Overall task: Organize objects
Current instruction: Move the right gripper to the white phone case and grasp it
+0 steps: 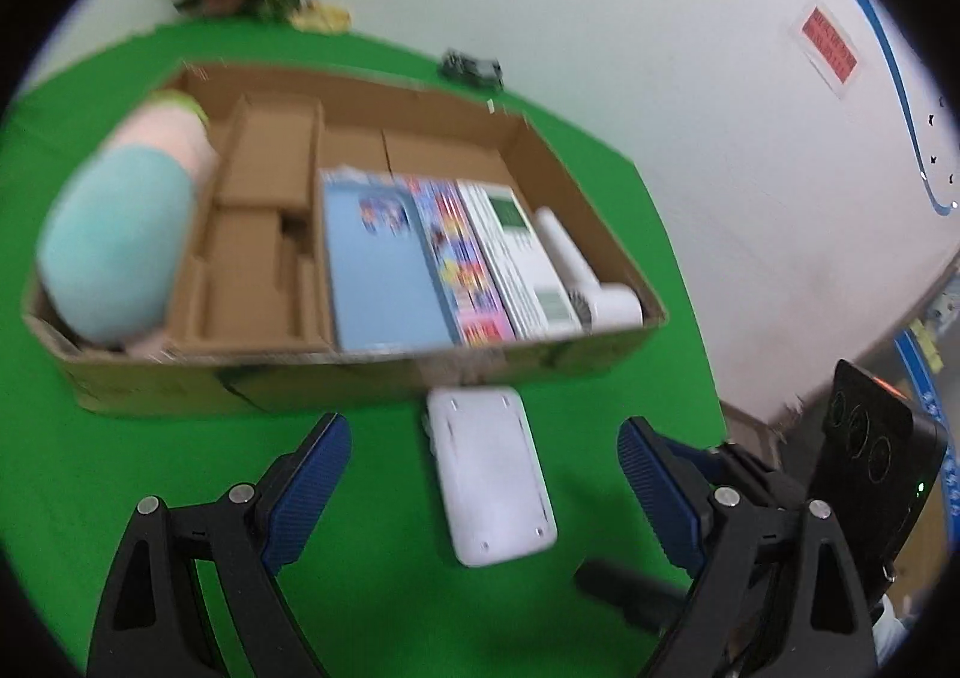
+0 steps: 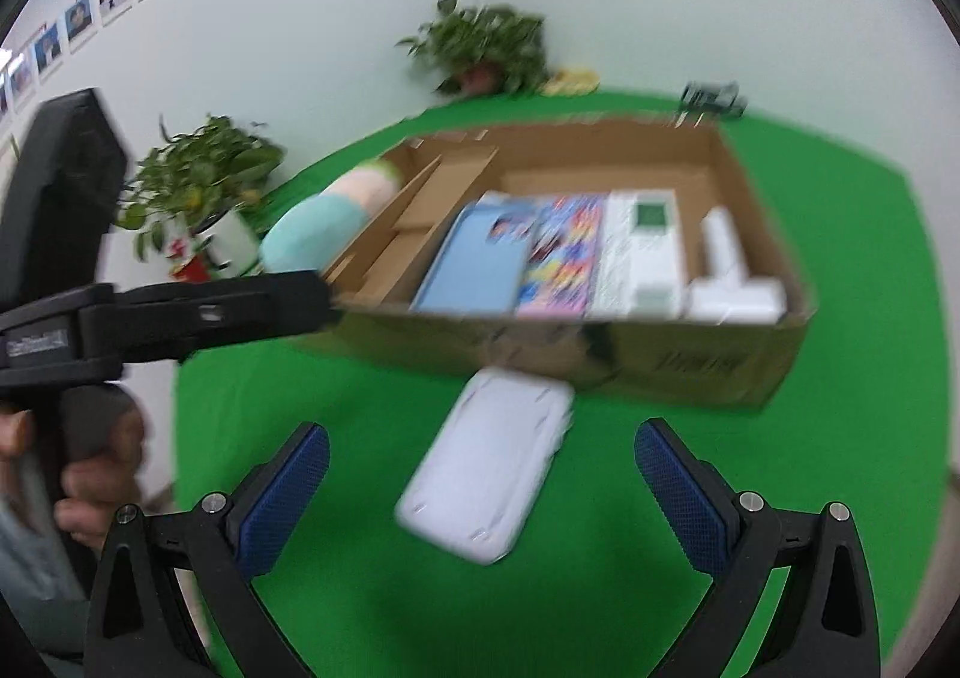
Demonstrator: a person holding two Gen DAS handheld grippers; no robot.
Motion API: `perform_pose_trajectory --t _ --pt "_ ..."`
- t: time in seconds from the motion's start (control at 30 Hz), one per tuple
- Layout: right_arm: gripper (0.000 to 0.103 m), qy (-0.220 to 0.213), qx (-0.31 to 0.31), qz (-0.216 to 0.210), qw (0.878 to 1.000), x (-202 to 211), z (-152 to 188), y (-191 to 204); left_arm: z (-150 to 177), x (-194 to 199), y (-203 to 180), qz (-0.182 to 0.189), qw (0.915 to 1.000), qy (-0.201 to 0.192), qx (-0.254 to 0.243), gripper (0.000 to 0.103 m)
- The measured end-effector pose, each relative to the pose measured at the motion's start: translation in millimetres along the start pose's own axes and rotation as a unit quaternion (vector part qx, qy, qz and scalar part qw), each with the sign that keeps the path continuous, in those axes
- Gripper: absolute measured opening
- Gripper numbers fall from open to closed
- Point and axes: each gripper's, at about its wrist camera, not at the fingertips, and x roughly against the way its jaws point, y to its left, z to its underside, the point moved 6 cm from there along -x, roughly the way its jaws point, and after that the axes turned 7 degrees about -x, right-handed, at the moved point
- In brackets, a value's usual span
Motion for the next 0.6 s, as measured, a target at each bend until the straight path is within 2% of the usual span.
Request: perform_pose_trajectory --t 0.1,0.2,0.27,0.37,0.43,0.47,0.53,0.6 --pt "0.103 0.033 -0.023 -0.026 0.999 -14.3 21.6 2.1 11.5 -21.7 -0.3 0.033 0.9988 0.034 0.012 0.091" --pt "0.103 0.050 -0.027 0.022 0.998 -25.4 36.5 -9.2 13.5 -39.6 3.1 0.047 0.9973 0.054 0.015 0.090" --pt "0.103 0.055 -0.023 0.041 0.997 -29.8 42.7 -13.0 15.2 -52.7 6.5 0.037 0.9971 0.064 0.019 0.089" --pt "0.103 0.056 -0.003 0.044 0.997 -32.6 49.8 -7.4 20.1 -73.1 6.5 0.049 0.9942 0.090 0.031 0.082" --pt "0.103 0.058 0.009 0.042 0.997 -33.6 53.9 -2.7 25.7 -84.3 3.8 0.059 0.9915 0.109 0.039 0.067" --pt "0.102 0.059 0.009 0.041 0.997 -33.1 55.6 -2.8 29.8 -89.3 -0.5 0.062 0.9901 0.121 0.035 0.065" --pt "0.102 0.059 0.010 0.045 0.997 -33.8 56.4 -2.8 31.6 -89.9 -8.4 0.048 0.9920 0.117 0.009 0.065" --pt "0.102 0.055 0.015 0.053 0.997 -33.4 55.0 -4.0 38.2 -90.3 -16.5 0.064 0.9896 0.129 0.006 0.058"
